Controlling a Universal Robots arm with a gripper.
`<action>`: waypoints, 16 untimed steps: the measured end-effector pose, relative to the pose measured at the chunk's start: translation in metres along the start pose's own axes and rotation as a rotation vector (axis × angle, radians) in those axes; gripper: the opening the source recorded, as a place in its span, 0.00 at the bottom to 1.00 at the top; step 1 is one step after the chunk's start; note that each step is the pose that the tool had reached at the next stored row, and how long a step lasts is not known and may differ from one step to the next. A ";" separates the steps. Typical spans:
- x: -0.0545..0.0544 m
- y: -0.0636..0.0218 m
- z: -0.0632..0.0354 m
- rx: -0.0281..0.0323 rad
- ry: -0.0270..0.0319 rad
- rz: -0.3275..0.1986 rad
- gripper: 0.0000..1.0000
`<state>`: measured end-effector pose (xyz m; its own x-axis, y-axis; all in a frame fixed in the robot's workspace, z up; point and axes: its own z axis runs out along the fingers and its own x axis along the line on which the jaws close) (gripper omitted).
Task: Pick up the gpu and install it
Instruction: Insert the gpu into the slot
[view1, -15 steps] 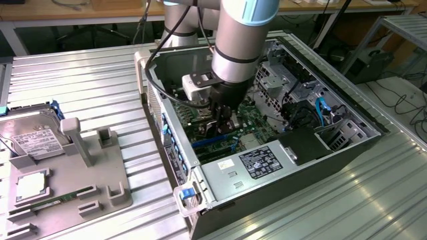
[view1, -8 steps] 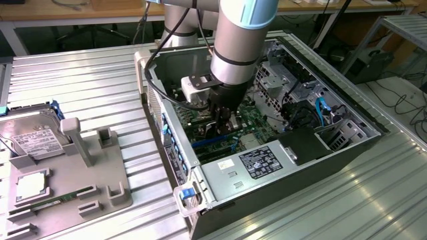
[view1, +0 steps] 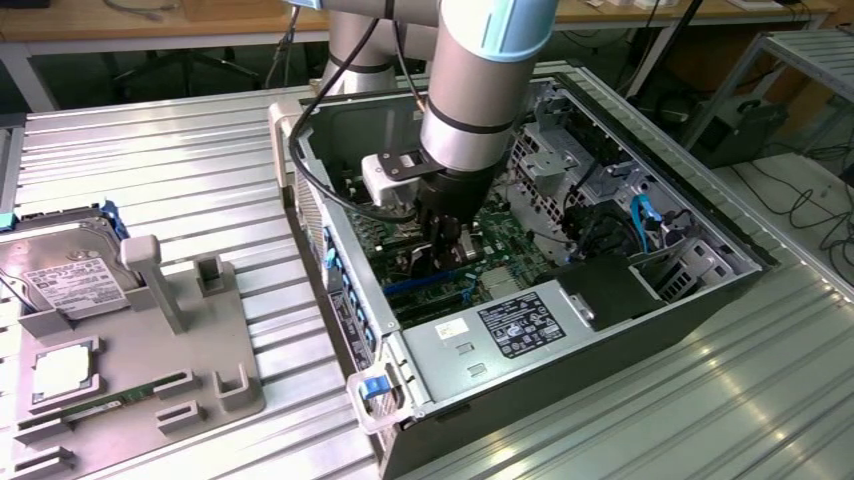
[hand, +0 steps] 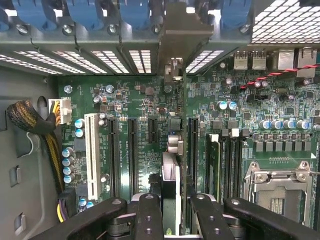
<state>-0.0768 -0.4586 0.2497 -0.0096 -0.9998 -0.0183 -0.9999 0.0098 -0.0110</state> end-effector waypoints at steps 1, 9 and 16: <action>0.000 0.0001 0.0001 -0.0010 0.0000 0.000 0.27; 0.000 -0.0020 0.0015 -0.0086 -0.0013 0.000 0.27; 0.000 -0.0032 0.0028 -0.0114 -0.0019 0.000 0.27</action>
<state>-0.0736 -0.4584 0.2469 -0.0100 -0.9997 -0.0202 -0.9999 0.0100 0.0003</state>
